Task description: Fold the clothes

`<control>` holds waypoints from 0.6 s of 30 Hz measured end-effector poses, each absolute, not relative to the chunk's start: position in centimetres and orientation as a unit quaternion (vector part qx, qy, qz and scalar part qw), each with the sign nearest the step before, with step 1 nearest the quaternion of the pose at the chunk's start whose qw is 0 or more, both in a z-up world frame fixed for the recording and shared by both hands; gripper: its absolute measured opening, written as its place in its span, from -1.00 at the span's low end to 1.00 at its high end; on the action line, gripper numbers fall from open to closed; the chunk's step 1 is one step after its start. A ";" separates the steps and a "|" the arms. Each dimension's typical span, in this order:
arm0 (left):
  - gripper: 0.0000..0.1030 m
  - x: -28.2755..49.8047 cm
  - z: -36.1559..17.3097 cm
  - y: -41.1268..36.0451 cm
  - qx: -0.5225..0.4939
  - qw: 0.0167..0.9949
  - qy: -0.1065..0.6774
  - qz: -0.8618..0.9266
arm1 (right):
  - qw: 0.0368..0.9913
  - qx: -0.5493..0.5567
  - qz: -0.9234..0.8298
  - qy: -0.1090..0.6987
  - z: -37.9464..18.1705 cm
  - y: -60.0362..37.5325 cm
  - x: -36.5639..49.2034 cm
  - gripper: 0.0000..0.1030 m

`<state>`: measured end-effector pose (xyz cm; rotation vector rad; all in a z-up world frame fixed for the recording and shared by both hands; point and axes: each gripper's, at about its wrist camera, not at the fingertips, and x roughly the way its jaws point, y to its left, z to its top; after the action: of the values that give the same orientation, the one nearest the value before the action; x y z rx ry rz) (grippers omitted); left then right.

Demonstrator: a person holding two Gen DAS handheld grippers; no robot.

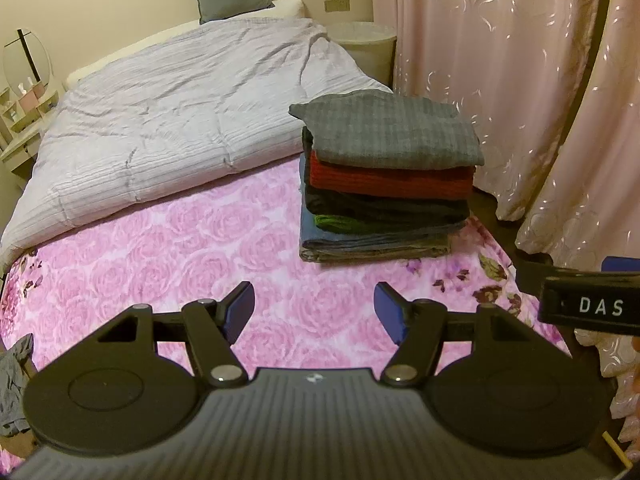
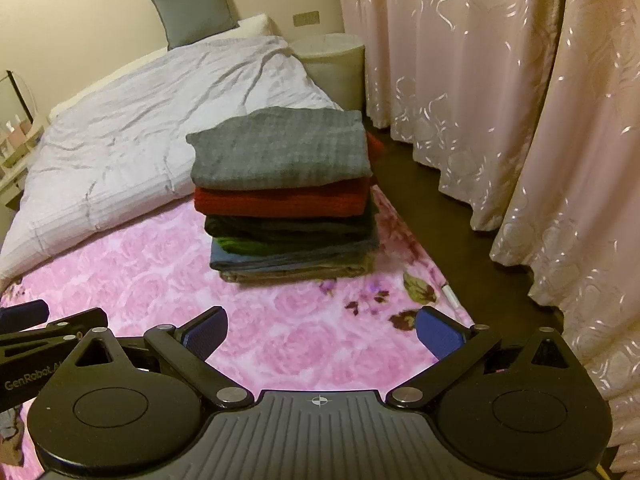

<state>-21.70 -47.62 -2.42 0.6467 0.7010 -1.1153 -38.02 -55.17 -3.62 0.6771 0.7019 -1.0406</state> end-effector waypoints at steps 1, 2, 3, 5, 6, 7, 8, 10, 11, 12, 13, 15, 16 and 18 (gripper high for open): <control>0.22 -21.7 -2.5 -47.7 0.296 0.742 0.321 -0.508 | 0.756 0.311 -0.477 0.324 -3.7 -55.2 -38.0 0.99; 0.22 -21.8 -2.6 -47.8 0.297 0.742 0.321 -0.508 | 0.756 0.311 -0.476 0.325 -3.9 -55.3 -38.0 0.99; 0.22 -21.8 -2.7 -47.9 0.297 0.742 0.323 -0.507 | 0.756 0.311 -0.475 0.327 -4.0 -55.4 -38.0 0.99; 0.22 -21.8 -3.0 -48.1 0.299 0.740 0.326 -0.507 | 0.755 0.313 -0.472 0.331 -4.3 -55.5 -37.9 0.99; 0.22 -21.8 -3.2 -48.2 0.300 0.740 0.328 -0.506 | 0.755 0.313 -0.471 0.333 -4.4 -55.6 -37.9 0.99; 0.22 -21.9 -3.4 -48.3 0.301 0.739 0.330 -0.505 | 0.754 0.314 -0.470 0.335 -4.6 -55.6 -37.9 0.99; 0.22 -21.9 -3.6 -48.5 0.302 0.738 0.332 -0.504 | 0.754 0.315 -0.468 0.337 -4.8 -55.7 -37.8 0.99; 0.22 -21.9 -3.9 -48.7 0.305 0.736 0.335 -0.504 | 0.753 0.316 -0.466 0.341 -5.1 -55.9 -37.8 0.99; 0.22 -21.9 -4.1 -48.8 0.305 0.735 0.336 -0.503 | 0.752 0.317 -0.466 0.342 -5.2 -56.1 -37.7 0.99; 0.22 -21.9 -4.2 -48.9 0.306 0.735 0.337 -0.503 | 0.752 0.317 -0.465 0.344 -5.3 -56.2 -37.7 0.99; 0.22 -21.8 -4.3 -49.1 0.307 0.735 0.337 -0.502 | 0.751 0.317 -0.465 0.345 -5.5 -56.4 -37.6 0.99; 0.22 -21.8 -4.5 -49.3 0.308 0.735 0.338 -0.500 | 0.750 0.318 -0.464 0.348 -5.7 -56.7 -37.5 0.99; 0.22 -21.7 -4.6 -49.5 0.308 0.736 0.339 -0.499 | 0.750 0.319 -0.464 0.349 -5.8 -56.9 -37.4 0.99; 0.22 -21.6 -4.7 -49.8 0.308 0.736 0.340 -0.497 | 0.749 0.320 -0.463 0.350 -6.0 -57.2 -37.3 0.99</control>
<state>-21.64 -49.79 -4.73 0.6775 0.7479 -1.0922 -37.27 -57.20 -6.04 0.6992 0.7659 -1.0112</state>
